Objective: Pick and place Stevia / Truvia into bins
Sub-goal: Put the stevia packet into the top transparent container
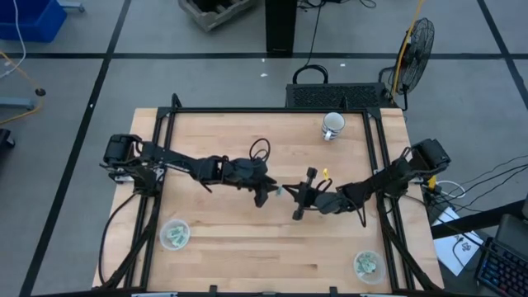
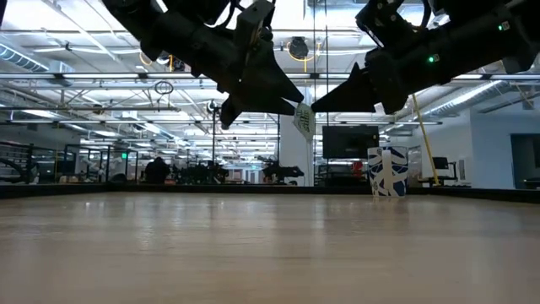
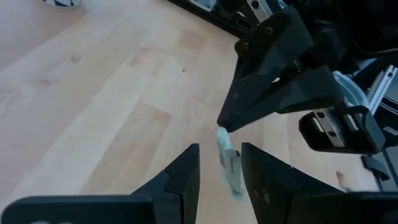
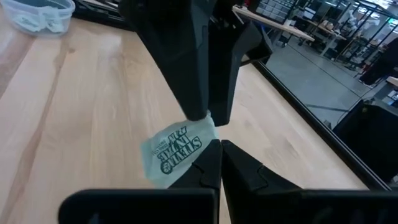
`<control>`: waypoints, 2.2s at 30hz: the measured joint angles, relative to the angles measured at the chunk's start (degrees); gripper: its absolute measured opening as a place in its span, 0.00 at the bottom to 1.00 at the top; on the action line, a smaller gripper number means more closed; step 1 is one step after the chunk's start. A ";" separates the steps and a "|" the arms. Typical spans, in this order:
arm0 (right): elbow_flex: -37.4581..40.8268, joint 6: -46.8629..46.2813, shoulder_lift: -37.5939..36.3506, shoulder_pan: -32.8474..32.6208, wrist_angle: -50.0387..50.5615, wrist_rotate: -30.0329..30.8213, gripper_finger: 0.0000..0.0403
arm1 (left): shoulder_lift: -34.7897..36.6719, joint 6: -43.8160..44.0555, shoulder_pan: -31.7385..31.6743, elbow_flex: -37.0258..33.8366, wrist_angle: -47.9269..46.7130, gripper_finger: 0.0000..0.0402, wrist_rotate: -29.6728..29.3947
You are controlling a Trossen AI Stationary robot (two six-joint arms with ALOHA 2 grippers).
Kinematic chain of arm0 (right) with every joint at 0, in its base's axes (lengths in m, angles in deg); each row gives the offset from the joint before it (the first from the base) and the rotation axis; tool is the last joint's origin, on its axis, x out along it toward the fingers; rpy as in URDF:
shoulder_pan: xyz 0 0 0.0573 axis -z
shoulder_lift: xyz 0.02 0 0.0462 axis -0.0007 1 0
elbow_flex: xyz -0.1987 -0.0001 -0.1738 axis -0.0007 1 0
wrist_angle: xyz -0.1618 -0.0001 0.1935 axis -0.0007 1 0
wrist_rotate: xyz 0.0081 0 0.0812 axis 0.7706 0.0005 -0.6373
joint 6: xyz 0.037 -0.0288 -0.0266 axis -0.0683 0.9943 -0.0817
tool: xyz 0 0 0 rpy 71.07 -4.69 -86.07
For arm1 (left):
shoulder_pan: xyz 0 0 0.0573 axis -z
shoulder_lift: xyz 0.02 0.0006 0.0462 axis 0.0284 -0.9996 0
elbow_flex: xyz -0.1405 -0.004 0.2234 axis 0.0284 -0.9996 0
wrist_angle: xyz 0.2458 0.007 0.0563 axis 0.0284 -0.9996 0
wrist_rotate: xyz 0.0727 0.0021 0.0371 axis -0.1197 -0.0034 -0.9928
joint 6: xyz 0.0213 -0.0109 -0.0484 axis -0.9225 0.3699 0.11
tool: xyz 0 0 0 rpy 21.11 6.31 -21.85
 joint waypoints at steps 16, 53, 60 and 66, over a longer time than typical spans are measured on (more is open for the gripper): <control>0.00 0.23 0.00 3.43 -1.70 -2.37 0.00 | 0.00 -0.33 -0.67 0.00 0.40 0.30 -1.74; -0.07 0.24 0.00 4.12 -2.91 -4.55 0.14 | 0.00 -4.92 -0.70 0.00 -4.03 0.01 -4.05; -0.09 0.19 -0.04 4.12 0.08 -4.52 0.24 | 5.42 -5.19 -0.93 0.01 -23.98 0.01 0.42; -0.09 0.15 -0.04 4.12 5.19 -4.52 0.26 | 19.64 -4.78 1.17 0.02 -50.82 0.01 1.53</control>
